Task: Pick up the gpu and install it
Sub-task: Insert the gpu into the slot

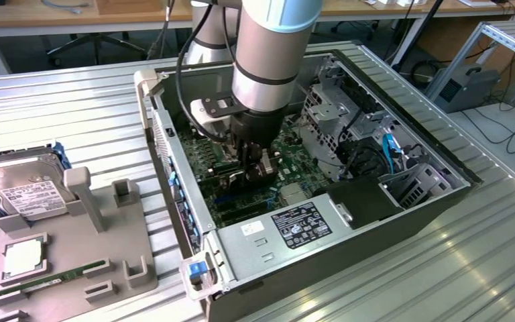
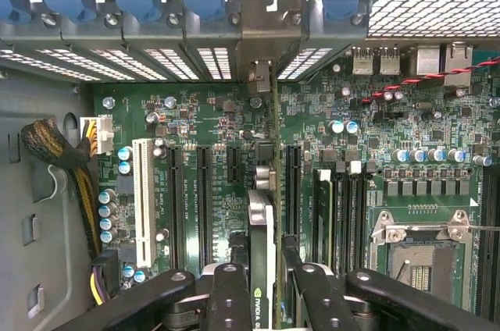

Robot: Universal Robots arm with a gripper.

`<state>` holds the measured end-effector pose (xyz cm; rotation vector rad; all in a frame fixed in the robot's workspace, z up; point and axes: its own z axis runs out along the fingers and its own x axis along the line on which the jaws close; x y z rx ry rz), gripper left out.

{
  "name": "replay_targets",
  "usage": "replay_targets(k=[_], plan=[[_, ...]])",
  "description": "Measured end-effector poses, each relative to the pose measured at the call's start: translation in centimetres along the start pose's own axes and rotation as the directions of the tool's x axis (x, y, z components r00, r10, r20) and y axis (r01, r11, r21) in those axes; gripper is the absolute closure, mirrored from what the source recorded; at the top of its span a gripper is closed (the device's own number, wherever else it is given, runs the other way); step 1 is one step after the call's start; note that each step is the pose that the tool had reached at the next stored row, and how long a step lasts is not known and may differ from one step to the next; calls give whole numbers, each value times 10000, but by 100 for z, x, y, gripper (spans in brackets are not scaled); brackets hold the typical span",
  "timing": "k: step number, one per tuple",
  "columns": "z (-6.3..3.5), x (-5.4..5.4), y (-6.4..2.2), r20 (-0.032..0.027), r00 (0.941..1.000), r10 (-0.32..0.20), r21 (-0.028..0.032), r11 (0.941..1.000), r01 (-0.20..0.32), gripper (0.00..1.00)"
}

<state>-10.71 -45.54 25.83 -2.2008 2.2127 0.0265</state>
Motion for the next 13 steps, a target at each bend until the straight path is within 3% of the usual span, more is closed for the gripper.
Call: replay_targets(k=[13], plan=[[21,0,4,4,10000,1,2,10000,-1,73]])
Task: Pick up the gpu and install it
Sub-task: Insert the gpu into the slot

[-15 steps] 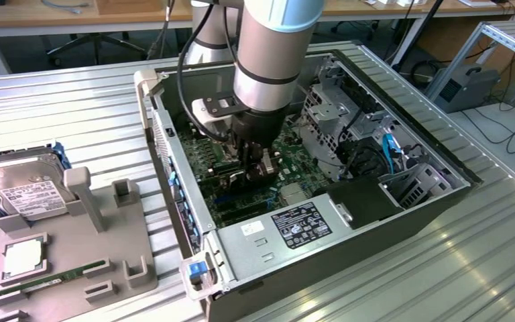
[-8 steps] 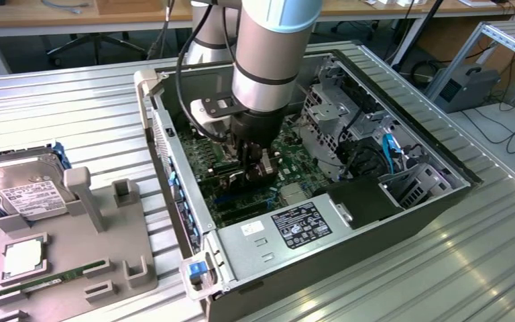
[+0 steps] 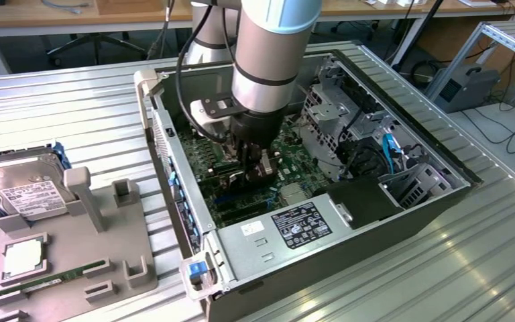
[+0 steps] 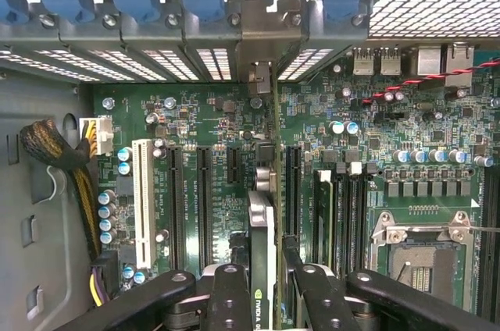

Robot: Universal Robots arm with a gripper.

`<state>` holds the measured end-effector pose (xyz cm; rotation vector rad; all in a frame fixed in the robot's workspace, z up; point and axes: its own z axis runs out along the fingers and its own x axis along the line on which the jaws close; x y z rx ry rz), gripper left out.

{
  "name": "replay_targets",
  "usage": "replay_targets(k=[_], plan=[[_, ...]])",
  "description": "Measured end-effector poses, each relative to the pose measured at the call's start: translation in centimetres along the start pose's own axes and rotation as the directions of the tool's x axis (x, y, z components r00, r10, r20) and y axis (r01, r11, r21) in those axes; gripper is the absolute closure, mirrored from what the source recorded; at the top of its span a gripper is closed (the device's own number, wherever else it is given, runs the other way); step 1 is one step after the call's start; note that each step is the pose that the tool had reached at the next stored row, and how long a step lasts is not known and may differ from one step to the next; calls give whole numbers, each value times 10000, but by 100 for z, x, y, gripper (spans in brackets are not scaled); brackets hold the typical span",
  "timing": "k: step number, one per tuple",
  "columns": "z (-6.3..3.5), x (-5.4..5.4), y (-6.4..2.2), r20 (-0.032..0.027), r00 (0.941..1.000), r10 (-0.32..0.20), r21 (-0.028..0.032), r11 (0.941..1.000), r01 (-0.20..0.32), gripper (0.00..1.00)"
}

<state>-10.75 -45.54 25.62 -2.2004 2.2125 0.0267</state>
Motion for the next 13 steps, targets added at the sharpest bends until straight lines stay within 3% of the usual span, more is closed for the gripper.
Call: replay_targets(k=[13], plan=[[11,0,26,1,10000,-1,8,10000,1,73]])
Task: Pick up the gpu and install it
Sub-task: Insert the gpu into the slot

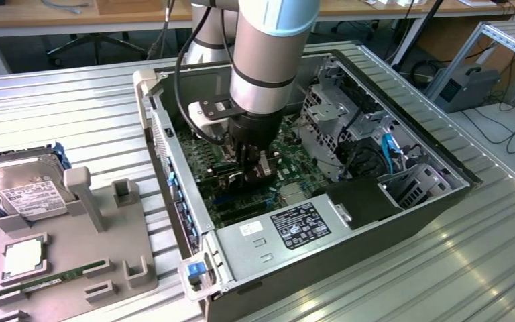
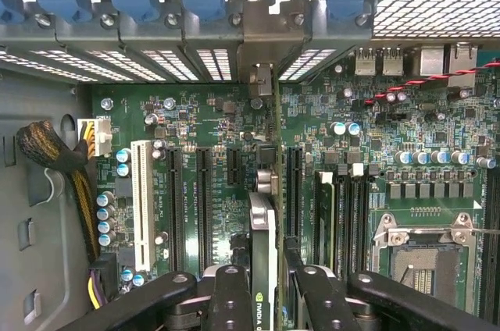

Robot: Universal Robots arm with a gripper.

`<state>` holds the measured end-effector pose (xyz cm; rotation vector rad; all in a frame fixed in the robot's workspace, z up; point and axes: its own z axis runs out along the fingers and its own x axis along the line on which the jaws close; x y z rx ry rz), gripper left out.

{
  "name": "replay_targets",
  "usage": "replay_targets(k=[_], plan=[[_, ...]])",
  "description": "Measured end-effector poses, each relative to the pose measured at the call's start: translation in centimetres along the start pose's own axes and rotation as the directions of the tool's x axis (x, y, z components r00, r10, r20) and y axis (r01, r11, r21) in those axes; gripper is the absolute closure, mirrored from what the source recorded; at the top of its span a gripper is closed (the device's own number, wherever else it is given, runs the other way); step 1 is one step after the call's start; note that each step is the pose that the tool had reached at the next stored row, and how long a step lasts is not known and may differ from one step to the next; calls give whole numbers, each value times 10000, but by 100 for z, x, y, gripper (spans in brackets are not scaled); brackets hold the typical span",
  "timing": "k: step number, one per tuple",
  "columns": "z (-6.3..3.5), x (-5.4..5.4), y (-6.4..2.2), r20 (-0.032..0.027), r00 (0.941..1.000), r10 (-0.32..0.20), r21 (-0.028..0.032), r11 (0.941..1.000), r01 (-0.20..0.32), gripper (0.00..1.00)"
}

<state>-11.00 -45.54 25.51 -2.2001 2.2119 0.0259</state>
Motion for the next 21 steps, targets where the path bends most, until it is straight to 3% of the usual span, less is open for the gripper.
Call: replay_targets(k=[15,17,21], plan=[[1,0,2,15,10000,1,0,10000,-1,73],[1,0,2,15,10000,2,2,10000,-2,66],[-30,-1,2,12,10000,1,0,10000,-1,66]])
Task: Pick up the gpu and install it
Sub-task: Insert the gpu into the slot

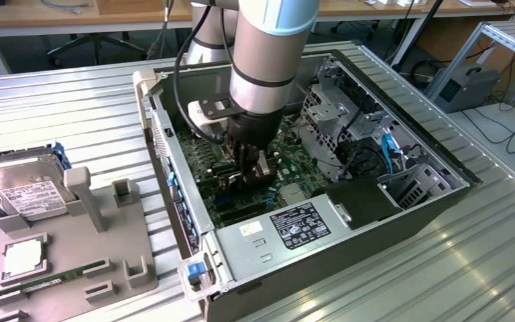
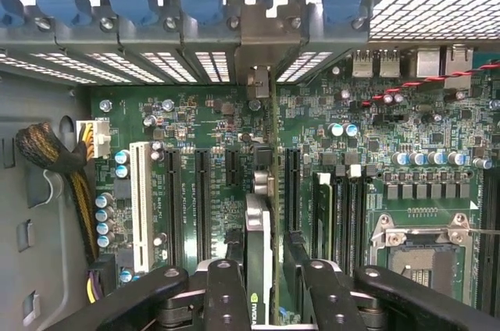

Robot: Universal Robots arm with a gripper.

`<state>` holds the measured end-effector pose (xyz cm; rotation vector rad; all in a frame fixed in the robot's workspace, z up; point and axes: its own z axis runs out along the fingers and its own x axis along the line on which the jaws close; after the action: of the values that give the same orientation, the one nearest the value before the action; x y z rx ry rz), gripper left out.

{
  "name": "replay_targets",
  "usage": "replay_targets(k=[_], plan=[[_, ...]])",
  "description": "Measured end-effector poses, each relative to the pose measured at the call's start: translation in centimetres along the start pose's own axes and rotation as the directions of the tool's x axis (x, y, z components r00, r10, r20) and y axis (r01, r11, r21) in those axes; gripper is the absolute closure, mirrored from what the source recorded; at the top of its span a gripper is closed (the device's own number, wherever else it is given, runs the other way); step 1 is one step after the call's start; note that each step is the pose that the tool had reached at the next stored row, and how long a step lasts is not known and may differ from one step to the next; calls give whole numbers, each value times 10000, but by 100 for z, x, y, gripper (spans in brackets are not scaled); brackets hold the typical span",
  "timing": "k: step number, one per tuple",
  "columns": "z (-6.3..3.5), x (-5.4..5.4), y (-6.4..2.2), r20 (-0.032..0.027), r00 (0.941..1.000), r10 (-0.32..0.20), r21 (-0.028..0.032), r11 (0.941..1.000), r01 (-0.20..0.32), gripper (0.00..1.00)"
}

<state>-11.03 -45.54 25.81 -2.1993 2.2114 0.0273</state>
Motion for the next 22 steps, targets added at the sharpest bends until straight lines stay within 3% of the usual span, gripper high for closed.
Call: replay_targets(k=[11,13,22], plan=[[-6,0,0,4,10000,0,2,10000,0,66],[-6,0,0,3,10000,0,2,10000,0,74],[-6,0,0,4,10000,0,2,10000,0,74]])
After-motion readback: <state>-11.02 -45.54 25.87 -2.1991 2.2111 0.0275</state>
